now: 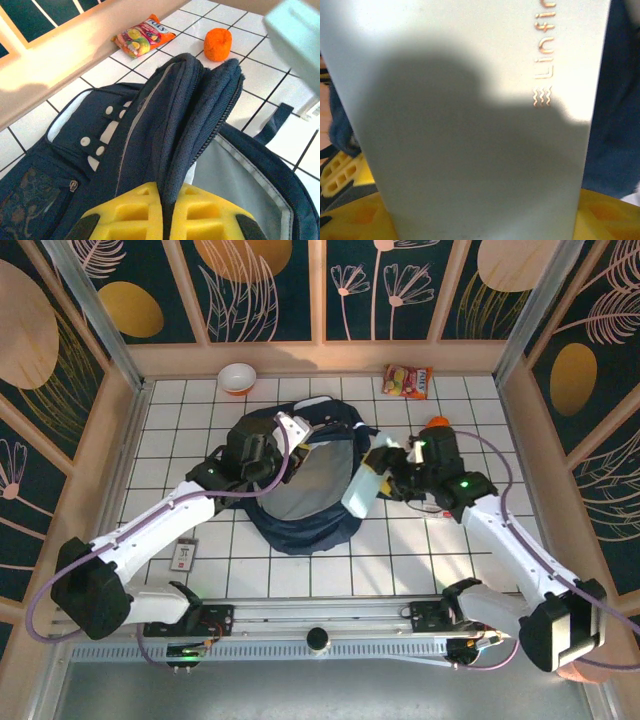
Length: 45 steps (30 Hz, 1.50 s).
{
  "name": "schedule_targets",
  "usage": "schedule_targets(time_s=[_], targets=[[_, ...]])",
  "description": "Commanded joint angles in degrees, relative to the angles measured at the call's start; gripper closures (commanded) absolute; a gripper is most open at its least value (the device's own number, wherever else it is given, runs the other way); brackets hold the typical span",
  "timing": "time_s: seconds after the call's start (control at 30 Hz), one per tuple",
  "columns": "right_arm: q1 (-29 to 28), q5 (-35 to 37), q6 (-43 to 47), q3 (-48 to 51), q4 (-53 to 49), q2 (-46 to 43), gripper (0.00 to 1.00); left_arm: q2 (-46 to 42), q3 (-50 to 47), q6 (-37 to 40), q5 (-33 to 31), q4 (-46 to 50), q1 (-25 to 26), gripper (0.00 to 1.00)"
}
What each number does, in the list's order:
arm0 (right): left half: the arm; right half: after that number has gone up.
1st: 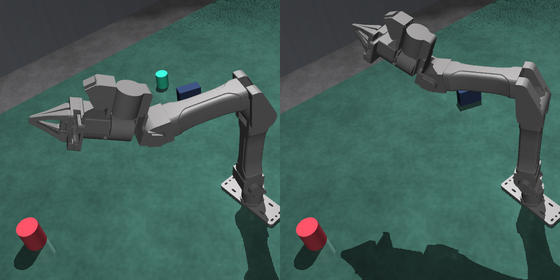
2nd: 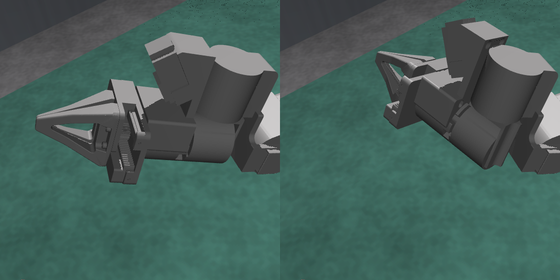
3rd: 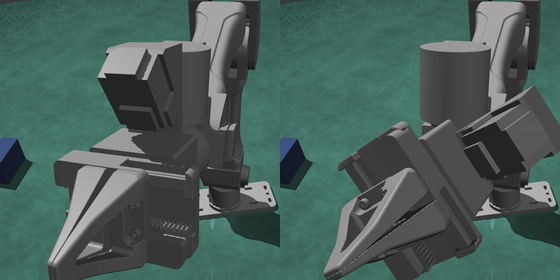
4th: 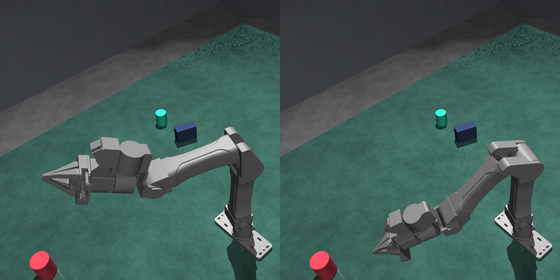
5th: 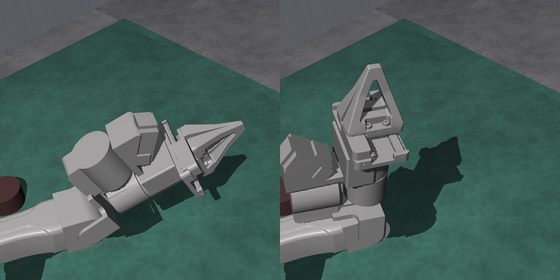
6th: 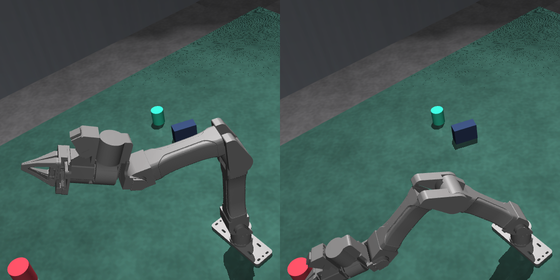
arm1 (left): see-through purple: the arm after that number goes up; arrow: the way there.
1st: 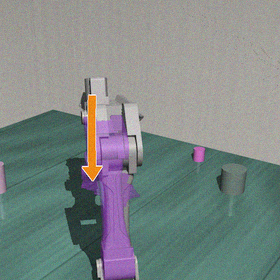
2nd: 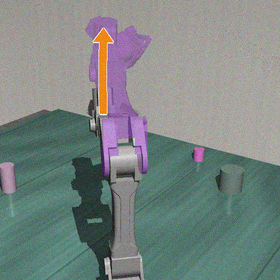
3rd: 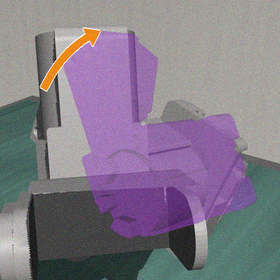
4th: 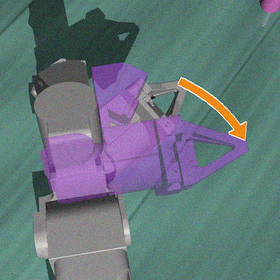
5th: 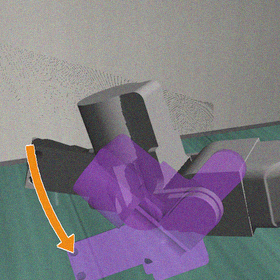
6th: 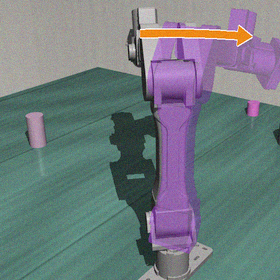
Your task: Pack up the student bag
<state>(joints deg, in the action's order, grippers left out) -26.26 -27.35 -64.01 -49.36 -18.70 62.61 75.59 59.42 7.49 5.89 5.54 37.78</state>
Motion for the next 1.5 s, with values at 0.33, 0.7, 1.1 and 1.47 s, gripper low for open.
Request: schedule_targets(time_s=[0.33,0.7,1.1,1.47], targets=[[-14.08,14.43,-30.11,1.74,27.28,17.22,0.52,0.02,8.19,-7.36,2.55,-10.13,0.1,1.0],[-14.14,18.74,-36.31,-3.41,39.22,32.69,0.47,-3.25,8.28,-7.55,3.85,-10.9,0.09,1.0],[-13.63,19.8,-36.19,-5.04,40.76,34.58,0.16,-6.61,5.92,-7.2,1.63,-10.64,0.09,1.0],[-12.6,19.98,-26.6,-0.3,24.5,20.26,0.21,-6.86,2.71,-6.54,-2.57,-10.2,0.09,1.0]])
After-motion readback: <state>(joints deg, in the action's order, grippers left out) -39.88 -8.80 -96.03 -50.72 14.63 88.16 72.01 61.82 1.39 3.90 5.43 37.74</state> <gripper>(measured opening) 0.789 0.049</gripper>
